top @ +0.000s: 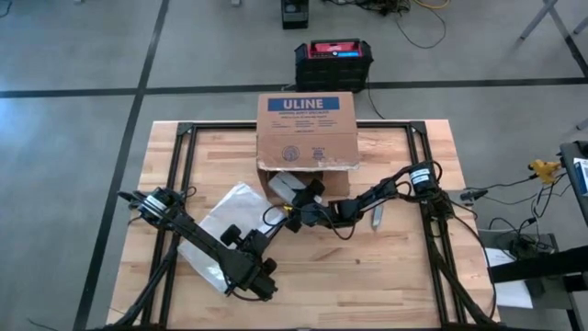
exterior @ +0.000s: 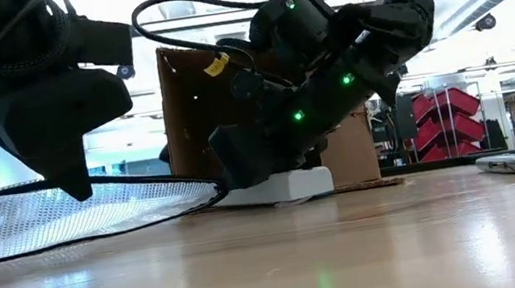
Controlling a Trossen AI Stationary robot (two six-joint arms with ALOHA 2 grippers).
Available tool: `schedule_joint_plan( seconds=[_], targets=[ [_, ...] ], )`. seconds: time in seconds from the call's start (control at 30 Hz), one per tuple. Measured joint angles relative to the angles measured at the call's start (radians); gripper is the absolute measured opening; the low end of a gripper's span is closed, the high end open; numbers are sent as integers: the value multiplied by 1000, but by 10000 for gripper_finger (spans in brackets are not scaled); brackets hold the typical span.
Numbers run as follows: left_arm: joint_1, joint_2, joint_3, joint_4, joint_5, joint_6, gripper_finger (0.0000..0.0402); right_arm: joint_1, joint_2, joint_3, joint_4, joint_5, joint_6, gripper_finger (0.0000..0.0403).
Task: Unpack boxes
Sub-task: Put the white medicine pill kit into the white zip bag
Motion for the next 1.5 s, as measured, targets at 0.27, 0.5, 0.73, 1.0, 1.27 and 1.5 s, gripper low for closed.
schedule_joint_plan(
  seconds=[0.27,0.5,0.73,1.0,1.27,1.5],
  targets=[
    [0,0,0,3,11,0,0,-7,-1,2,-45,-19,81,234],
    [0,0,0,2,11,0,0,-8,-37,0,-101,-98,105,233],
    [0,0,0,2,12,0,0,-6,-51,0,-162,-139,61,260],
    [1,-1,0,3,20,-5,0,-4,-81,-1,-253,-285,-22,279],
    [1,-1,0,2,21,-7,0,-12,-153,-2,-397,-357,-159,265],
    [1,-1,0,2,20,-7,0,-34,-188,-2,-509,-411,-221,248]
  ],
)
